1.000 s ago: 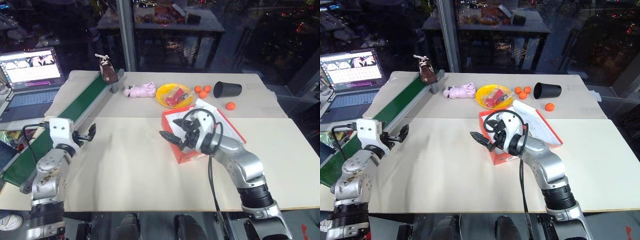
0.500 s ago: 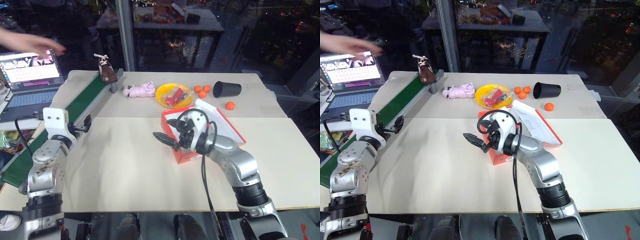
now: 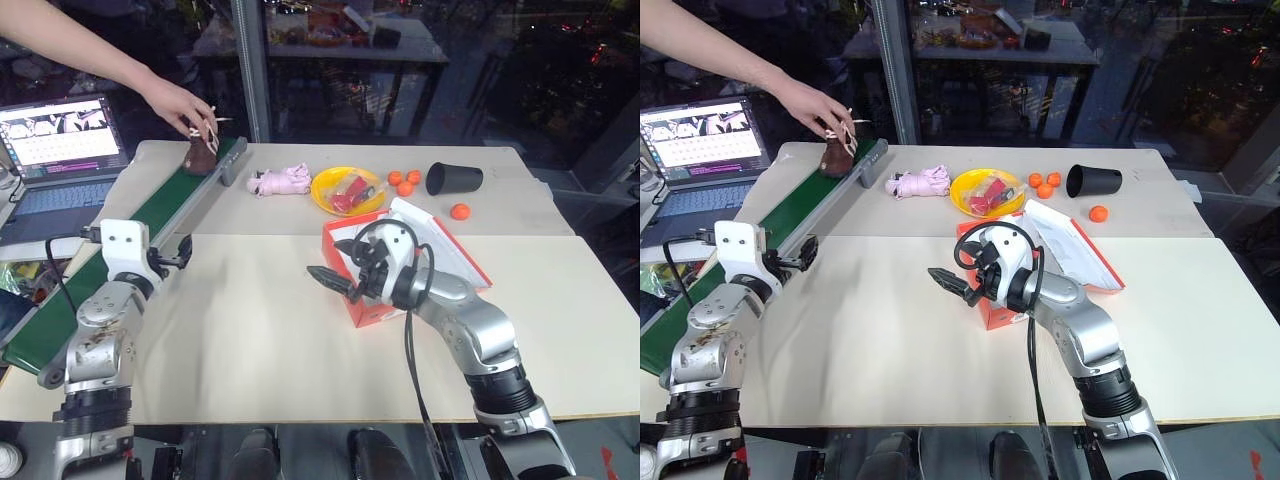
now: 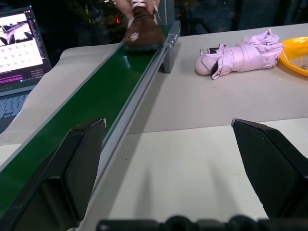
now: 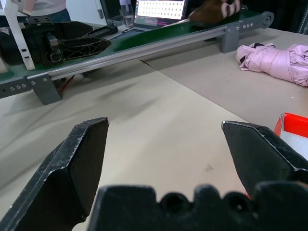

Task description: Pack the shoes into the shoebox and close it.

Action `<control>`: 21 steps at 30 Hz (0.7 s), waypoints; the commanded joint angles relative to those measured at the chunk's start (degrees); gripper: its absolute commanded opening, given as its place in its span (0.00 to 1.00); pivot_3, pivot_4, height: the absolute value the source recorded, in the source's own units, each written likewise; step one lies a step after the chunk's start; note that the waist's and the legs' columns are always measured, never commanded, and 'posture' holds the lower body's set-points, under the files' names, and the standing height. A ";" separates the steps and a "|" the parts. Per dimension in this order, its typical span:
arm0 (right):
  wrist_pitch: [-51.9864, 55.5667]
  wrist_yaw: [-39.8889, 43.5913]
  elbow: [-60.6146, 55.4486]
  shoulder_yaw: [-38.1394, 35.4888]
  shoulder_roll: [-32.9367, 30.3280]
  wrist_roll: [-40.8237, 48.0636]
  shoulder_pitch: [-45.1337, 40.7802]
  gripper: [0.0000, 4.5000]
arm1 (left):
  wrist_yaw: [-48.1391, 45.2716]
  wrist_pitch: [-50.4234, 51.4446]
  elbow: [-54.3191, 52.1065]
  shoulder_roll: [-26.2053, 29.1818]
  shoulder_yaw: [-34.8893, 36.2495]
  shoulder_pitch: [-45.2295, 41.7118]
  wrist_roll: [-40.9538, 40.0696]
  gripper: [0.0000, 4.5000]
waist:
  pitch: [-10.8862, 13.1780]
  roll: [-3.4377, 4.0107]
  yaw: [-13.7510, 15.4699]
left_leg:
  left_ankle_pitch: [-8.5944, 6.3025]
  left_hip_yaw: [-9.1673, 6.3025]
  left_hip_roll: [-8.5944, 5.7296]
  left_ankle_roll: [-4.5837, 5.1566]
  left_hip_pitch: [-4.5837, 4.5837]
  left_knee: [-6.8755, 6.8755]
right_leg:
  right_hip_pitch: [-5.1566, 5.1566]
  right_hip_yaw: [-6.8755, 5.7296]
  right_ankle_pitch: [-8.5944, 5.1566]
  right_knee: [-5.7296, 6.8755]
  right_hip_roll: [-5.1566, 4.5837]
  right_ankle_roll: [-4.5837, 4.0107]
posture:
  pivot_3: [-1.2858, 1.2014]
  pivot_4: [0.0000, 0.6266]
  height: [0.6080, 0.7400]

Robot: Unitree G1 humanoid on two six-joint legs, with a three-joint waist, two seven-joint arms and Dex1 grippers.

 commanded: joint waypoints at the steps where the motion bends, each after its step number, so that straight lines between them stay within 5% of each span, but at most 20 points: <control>1: -0.81 -0.22 -2.68 -0.32 0.15 -0.21 -0.51 0.99 | 0.09 -1.24 -0.95 0.06 0.41 -0.98 0.43 1.00 | 0.00 0.00 0.00 | 0.00 0.00 0.00 0.00 0.00 0.00 | 0.00 0.00 0.00 0.00 0.00 0.00 | 0.52 0.24 1.00; 15: 0.98 4.21 -1.57 -1.97 -0.54 3.96 -5.23 0.99 | 3.45 0.52 5.27 3.59 4.92 -5.09 0.88 1.00 | 0.01 -0.01 -0.04 | 0.00 -0.01 0.00 0.00 0.00 0.02 | -0.01 -0.01 0.00 0.04 0.02 0.02 | 0.52 0.24 1.00; 21: 0.95 6.62 -0.43 -1.28 -1.79 3.79 -6.83 0.99 | -2.70 -3.76 18.62 9.47 7.94 -10.49 -1.23 1.00 | 0.03 -0.06 -0.13 | 0.00 -0.01 0.01 0.00 0.00 -0.02 | -0.05 -0.02 0.00 0.02 0.02 0.01 | 0.52 0.24 1.00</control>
